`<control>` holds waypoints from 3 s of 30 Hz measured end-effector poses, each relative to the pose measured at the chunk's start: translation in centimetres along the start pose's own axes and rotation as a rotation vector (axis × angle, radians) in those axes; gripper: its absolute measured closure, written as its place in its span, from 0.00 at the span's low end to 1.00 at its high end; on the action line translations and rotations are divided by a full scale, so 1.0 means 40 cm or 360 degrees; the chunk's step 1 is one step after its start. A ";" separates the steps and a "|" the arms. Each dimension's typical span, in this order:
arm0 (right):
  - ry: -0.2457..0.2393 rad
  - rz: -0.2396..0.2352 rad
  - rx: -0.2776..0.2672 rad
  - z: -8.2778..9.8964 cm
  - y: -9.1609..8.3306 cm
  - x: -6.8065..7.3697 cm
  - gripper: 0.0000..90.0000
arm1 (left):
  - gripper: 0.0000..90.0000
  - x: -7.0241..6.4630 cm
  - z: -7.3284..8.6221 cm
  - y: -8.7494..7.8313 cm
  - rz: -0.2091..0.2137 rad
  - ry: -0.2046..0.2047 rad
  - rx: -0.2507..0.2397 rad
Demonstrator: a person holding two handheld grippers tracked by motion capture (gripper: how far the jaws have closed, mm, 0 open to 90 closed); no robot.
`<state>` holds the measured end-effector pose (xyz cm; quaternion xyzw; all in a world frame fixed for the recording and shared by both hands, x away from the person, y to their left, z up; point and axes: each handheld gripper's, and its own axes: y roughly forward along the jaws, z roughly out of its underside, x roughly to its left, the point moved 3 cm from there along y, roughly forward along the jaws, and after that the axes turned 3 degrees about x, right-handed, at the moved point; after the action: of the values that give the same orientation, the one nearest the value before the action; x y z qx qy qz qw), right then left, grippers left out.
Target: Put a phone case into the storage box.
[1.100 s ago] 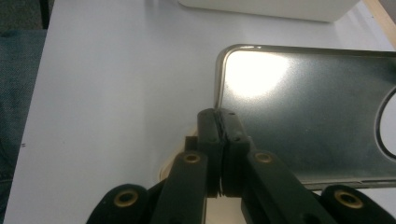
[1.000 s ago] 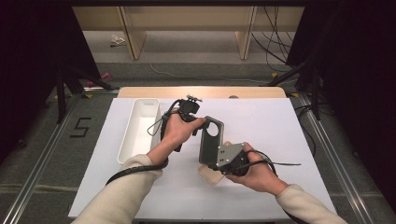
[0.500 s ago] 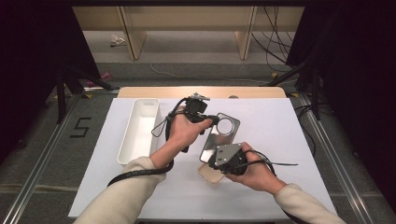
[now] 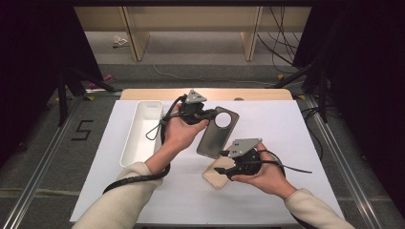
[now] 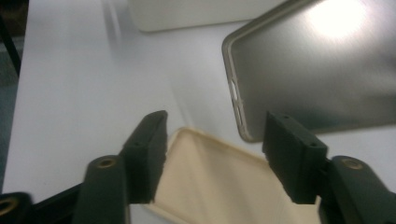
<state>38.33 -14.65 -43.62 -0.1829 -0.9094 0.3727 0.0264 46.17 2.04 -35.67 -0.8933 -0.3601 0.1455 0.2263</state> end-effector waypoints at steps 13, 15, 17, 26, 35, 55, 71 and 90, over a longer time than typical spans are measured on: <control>0.0213 0.0019 -0.0108 0.034 -0.025 -0.030 0.26 | 0.92 0.068 0.013 -0.068 -0.0043 0.0034 -0.0108; 0.0243 0.0015 -0.0124 0.038 -0.029 -0.031 0.25 | 0.92 0.075 0.016 -0.076 -0.0051 0.0034 -0.0116; 0.0263 0.0018 -0.0144 0.043 -0.033 -0.035 0.24 | 0.92 0.081 0.017 -0.084 -0.0058 0.0035 -0.0131; 0.0385 0.0026 -0.0223 0.070 -0.064 -0.050 0.21 | 0.92 0.111 0.023 -0.117 -0.0059 0.0003 -0.0199; 0.0436 0.0069 -0.0262 0.092 -0.087 -0.059 0.20 | 0.92 0.129 0.024 -0.137 -0.0071 -0.0001 -0.0234; 0.0456 0.0098 -0.0253 0.111 -0.094 -0.057 0.20 | 0.92 0.193 0.009 -0.182 -0.0097 0.0023 -0.0352; 0.0469 0.0095 -0.0254 0.114 -0.090 -0.057 0.20 | 0.92 0.274 -0.010 -0.240 -0.0194 -0.0003 -0.0410; 0.0474 0.0087 -0.0252 0.116 -0.088 -0.059 0.20 | 0.92 0.357 -0.008 -0.270 -0.0278 -0.0041 -0.0435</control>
<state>38.55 -20.90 -44.34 -0.2623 -0.9166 0.2692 0.1361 50.03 18.98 -31.28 -0.8790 -0.4559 0.0864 0.1097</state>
